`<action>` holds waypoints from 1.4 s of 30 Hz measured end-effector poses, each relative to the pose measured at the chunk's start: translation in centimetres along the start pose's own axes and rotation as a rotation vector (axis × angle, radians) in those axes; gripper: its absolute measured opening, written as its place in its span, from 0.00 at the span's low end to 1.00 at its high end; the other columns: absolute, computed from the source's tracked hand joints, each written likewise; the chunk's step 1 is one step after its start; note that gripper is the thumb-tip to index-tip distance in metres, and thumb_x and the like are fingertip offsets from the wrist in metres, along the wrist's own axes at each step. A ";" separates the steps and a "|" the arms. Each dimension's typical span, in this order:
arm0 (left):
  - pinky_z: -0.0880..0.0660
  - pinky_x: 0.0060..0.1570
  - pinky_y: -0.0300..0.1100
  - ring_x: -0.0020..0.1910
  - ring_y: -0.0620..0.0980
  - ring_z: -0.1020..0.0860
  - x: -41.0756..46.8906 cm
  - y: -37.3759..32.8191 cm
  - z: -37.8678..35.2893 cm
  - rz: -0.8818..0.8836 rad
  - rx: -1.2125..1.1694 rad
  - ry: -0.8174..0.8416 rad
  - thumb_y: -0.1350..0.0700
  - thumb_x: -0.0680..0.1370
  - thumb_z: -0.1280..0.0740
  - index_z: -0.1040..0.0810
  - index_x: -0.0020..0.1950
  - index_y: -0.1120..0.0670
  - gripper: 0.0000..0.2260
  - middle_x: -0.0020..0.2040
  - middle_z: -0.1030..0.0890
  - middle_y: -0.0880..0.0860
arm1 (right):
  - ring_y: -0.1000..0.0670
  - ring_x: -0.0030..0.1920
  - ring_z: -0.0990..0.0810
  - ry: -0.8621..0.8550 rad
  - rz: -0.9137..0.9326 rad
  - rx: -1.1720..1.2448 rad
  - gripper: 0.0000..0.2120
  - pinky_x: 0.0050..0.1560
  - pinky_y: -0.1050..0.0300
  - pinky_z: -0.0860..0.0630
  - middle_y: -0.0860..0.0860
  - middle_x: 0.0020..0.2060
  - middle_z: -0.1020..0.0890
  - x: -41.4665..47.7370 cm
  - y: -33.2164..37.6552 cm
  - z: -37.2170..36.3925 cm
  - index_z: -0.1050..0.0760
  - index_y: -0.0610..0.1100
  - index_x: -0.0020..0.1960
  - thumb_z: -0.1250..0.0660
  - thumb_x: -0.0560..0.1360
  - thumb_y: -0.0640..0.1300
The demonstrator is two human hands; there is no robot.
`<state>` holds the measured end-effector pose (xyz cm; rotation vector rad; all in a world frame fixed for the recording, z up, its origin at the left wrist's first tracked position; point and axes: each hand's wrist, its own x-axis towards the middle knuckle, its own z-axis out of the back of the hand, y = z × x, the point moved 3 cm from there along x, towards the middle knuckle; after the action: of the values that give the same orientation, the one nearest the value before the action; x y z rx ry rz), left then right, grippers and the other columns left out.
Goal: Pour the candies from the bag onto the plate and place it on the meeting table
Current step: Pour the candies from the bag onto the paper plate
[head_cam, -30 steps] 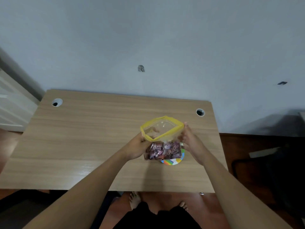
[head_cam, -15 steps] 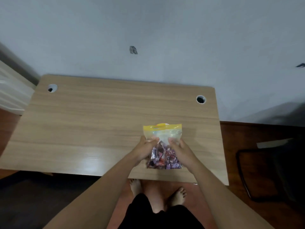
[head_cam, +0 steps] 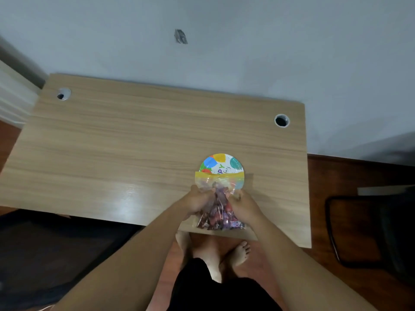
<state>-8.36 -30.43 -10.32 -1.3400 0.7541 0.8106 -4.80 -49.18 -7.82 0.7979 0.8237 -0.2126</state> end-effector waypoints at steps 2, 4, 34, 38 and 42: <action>0.17 0.49 0.50 0.53 0.52 0.15 0.0 0.2 -0.1 0.036 0.005 0.003 0.39 0.75 0.29 0.36 0.73 0.58 0.35 0.57 0.17 0.54 | 0.46 0.46 0.21 0.013 -0.008 -0.012 0.10 0.47 0.55 0.29 0.50 0.43 0.18 0.3 -0.1 0.0 0.22 0.45 0.58 0.35 0.84 0.52; 0.19 0.42 0.47 0.47 0.52 0.16 0.7 0.6 0.0 0.021 0.025 -0.021 0.41 0.76 0.30 0.36 0.73 0.61 0.34 0.54 0.16 0.56 | 0.44 0.50 0.19 0.019 -0.008 -0.036 0.12 0.49 0.55 0.29 0.48 0.49 0.16 0.5 -0.2 0.1 0.22 0.45 0.60 0.35 0.85 0.52; 0.25 0.38 0.38 0.35 0.45 0.19 -0.7 1.2 -0.7 -0.029 0.037 -0.073 0.40 0.81 0.29 0.14 0.58 0.54 0.18 0.41 0.14 0.49 | 0.42 0.57 0.18 -0.018 0.030 -0.058 0.11 0.52 0.58 0.32 0.46 0.53 0.16 -0.4 -1.1 0.2 0.21 0.44 0.59 0.34 0.85 0.51; 0.21 0.47 0.41 0.41 0.49 0.15 -0.7 1.3 -0.8 -0.030 -0.023 -0.070 0.45 0.82 0.28 0.13 0.59 0.58 0.17 0.48 0.09 0.55 | 0.46 0.53 0.22 -0.008 0.039 -0.069 0.07 0.51 0.57 0.33 0.50 0.46 0.20 -0.4 -0.9 0.2 0.24 0.47 0.52 0.34 0.86 0.50; 0.17 0.62 0.52 0.55 0.57 0.11 -0.5 1.5 -0.8 -0.043 -0.043 -0.079 0.47 0.82 0.28 0.13 0.61 0.57 0.16 0.55 0.09 0.57 | 0.43 0.53 0.18 -0.015 0.039 -0.063 0.10 0.53 0.53 0.27 0.48 0.47 0.17 0.0 -1.1 -0.1 0.20 0.44 0.55 0.33 0.85 0.50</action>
<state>-9.92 -31.14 -10.74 -1.3501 0.6468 0.8451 -5.32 -49.89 -8.46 0.7521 0.7965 -0.1573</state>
